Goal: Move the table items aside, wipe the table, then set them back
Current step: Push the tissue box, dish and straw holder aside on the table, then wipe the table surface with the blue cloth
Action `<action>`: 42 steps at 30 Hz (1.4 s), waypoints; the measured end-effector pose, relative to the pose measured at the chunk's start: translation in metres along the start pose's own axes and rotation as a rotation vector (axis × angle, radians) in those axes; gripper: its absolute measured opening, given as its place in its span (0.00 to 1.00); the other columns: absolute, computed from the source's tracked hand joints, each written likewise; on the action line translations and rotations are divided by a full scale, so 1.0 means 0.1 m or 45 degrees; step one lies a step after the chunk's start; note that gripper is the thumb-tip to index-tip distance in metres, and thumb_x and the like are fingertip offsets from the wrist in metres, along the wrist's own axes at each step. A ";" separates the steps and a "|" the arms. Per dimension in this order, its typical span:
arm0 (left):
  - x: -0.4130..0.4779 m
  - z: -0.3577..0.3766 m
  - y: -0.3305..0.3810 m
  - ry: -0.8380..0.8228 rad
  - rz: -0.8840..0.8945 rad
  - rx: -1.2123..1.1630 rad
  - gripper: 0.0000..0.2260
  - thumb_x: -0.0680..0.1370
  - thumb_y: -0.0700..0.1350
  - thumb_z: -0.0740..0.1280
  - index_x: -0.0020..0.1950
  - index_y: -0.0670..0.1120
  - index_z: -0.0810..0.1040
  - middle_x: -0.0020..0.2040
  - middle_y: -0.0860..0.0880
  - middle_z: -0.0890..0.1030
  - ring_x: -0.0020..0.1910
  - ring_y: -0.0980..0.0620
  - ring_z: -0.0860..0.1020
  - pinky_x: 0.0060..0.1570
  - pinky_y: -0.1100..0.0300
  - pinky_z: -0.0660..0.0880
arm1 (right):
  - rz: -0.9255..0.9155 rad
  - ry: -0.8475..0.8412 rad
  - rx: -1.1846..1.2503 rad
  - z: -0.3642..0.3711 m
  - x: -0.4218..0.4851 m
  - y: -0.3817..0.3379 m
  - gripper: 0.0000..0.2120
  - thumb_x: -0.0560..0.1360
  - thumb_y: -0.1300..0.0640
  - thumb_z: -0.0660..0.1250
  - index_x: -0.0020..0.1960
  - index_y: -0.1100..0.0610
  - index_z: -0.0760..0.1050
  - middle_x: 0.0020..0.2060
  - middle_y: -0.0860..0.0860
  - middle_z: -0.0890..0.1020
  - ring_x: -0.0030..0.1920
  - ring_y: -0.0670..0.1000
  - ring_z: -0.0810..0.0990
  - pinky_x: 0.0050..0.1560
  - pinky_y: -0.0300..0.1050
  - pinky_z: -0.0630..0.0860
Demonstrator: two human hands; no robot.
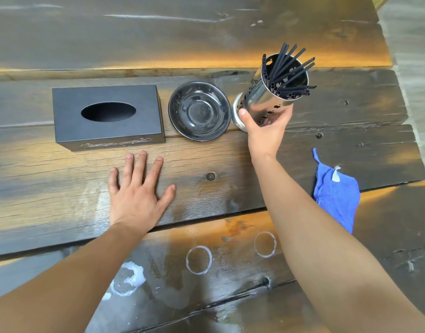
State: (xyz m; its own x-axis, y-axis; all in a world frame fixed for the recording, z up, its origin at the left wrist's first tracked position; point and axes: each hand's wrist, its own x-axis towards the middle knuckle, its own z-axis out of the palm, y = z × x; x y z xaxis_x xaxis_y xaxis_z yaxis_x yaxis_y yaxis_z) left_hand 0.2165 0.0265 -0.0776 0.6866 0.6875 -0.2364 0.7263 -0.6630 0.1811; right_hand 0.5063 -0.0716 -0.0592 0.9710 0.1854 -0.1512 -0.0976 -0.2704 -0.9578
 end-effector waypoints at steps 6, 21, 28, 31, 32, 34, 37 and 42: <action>-0.01 -0.01 0.00 0.008 -0.005 -0.004 0.32 0.80 0.70 0.51 0.82 0.60 0.55 0.84 0.50 0.52 0.84 0.47 0.45 0.79 0.39 0.46 | 0.069 0.024 -0.146 -0.47 -0.36 0.10 0.54 0.71 0.46 0.81 0.84 0.52 0.51 0.83 0.50 0.58 0.81 0.47 0.61 0.80 0.45 0.61; -0.01 0.03 0.00 0.039 -0.005 0.022 0.32 0.80 0.70 0.51 0.82 0.60 0.55 0.84 0.50 0.53 0.84 0.47 0.46 0.79 0.40 0.46 | 0.372 0.212 -1.324 -2.15 -0.41 0.68 0.30 0.79 0.29 0.54 0.79 0.33 0.59 0.84 0.43 0.52 0.84 0.55 0.45 0.76 0.67 0.50; -0.01 0.06 -0.01 0.039 -0.009 0.012 0.32 0.79 0.70 0.52 0.81 0.60 0.55 0.84 0.49 0.54 0.84 0.46 0.47 0.79 0.40 0.45 | 0.297 0.264 -1.342 -2.11 -0.49 0.81 0.24 0.82 0.33 0.54 0.77 0.33 0.63 0.82 0.43 0.60 0.82 0.56 0.52 0.72 0.68 0.55; -0.02 0.06 -0.01 0.035 -0.008 0.010 0.32 0.79 0.71 0.51 0.81 0.60 0.55 0.84 0.49 0.54 0.83 0.46 0.47 0.79 0.39 0.46 | 0.201 0.281 -1.318 -2.11 -0.60 0.85 0.21 0.84 0.38 0.57 0.76 0.36 0.68 0.79 0.44 0.64 0.79 0.57 0.58 0.70 0.66 0.59; -0.02 0.05 -0.01 0.038 -0.006 0.009 0.32 0.79 0.71 0.51 0.81 0.60 0.55 0.84 0.49 0.54 0.83 0.46 0.47 0.79 0.39 0.46 | 0.170 0.282 -1.314 -2.10 -0.64 0.87 0.20 0.84 0.39 0.58 0.75 0.37 0.70 0.78 0.44 0.66 0.78 0.58 0.60 0.68 0.66 0.60; -0.02 0.05 -0.01 0.039 -0.004 0.002 0.32 0.79 0.71 0.50 0.81 0.59 0.55 0.84 0.49 0.54 0.84 0.46 0.47 0.79 0.39 0.45 | 0.101 0.280 -1.295 -2.09 -0.74 0.90 0.18 0.84 0.41 0.60 0.73 0.38 0.73 0.75 0.45 0.70 0.73 0.60 0.64 0.65 0.64 0.64; -0.02 0.05 -0.01 0.041 0.005 -0.014 0.33 0.79 0.71 0.50 0.81 0.59 0.55 0.84 0.49 0.54 0.84 0.46 0.47 0.79 0.39 0.45 | 0.025 0.257 -1.242 -2.09 -0.92 0.94 0.15 0.84 0.45 0.64 0.69 0.41 0.78 0.71 0.48 0.74 0.65 0.63 0.69 0.62 0.62 0.68; -0.03 0.02 -0.02 0.007 0.024 -0.014 0.33 0.79 0.72 0.49 0.82 0.60 0.54 0.85 0.50 0.52 0.84 0.47 0.46 0.79 0.39 0.44 | -0.013 0.019 -1.278 -2.11 -1.20 0.87 0.14 0.85 0.48 0.63 0.67 0.49 0.81 0.63 0.54 0.78 0.58 0.66 0.72 0.53 0.43 0.57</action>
State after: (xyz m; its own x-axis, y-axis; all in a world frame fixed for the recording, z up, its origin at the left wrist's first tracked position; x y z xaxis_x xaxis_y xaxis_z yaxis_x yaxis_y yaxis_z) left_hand 0.2128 0.0251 -0.0795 0.7002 0.6766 -0.2277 0.7136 -0.6726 0.1958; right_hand 0.4274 -0.3168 -0.0724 0.9740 0.1823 -0.1341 0.1338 -0.9417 -0.3088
